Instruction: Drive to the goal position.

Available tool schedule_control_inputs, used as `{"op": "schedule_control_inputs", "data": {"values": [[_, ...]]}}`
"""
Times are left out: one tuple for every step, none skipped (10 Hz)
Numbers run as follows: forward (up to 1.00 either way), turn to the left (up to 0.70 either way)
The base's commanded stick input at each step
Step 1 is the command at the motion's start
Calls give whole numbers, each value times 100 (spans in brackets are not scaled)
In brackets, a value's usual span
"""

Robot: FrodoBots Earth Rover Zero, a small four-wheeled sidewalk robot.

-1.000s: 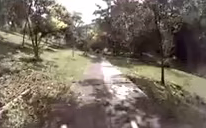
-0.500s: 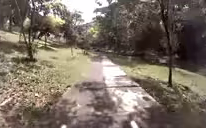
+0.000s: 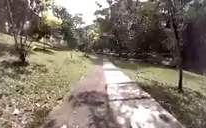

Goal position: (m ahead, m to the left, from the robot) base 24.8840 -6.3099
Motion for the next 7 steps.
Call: {"op": "schedule_control_inputs", "data": {"values": [[85, 0], [85, 0], [85, 0], [85, 0], [85, -4], [85, -16], [85, -34]]}}
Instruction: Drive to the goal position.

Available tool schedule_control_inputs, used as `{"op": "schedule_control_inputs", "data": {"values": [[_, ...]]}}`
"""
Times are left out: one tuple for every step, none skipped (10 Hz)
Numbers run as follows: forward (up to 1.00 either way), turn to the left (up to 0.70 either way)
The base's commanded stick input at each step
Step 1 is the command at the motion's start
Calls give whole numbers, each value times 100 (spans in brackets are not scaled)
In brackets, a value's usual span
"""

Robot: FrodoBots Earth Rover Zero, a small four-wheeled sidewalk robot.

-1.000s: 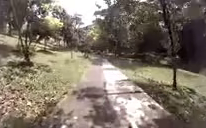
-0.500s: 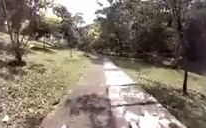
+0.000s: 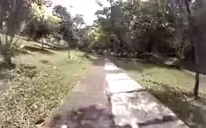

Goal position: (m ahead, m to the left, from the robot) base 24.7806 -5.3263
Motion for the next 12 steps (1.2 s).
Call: {"op": "schedule_control_inputs", "data": {"values": [[85, -31], [85, -7], [85, 0], [85, 0], [85, 0], [85, 0], [85, 0], [85, 0], [85, 0], [85, 0], [85, 0], [85, 0]]}}
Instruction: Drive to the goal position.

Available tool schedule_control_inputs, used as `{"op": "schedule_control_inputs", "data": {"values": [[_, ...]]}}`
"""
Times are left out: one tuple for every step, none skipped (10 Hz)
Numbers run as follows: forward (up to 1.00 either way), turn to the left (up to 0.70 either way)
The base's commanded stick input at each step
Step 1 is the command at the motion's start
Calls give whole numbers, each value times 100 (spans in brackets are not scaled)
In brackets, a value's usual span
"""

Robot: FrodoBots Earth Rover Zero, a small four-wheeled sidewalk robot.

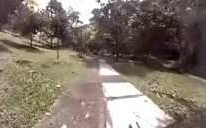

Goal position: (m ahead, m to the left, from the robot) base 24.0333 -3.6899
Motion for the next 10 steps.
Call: {"op": "schedule_control_inputs", "data": {"values": [[85, 0], [85, 0], [85, 0], [85, 0], [85, 0], [85, 0], [85, 0], [85, 0], [85, 0], [85, 0]]}}
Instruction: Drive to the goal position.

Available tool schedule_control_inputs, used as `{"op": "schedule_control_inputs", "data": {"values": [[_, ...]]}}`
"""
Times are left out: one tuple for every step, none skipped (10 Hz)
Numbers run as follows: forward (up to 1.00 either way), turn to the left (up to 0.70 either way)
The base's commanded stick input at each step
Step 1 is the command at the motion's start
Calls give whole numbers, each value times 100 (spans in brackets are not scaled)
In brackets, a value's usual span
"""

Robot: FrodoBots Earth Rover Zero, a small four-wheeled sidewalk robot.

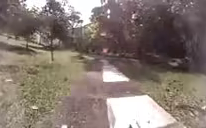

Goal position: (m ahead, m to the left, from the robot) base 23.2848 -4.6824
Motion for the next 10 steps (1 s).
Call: {"op": "schedule_control_inputs", "data": {"values": [[85, 0], [85, 0], [85, -1], [85, -34], [85, -26], [85, -8], [85, 0], [85, 0], [85, 0], [85, 0]]}}
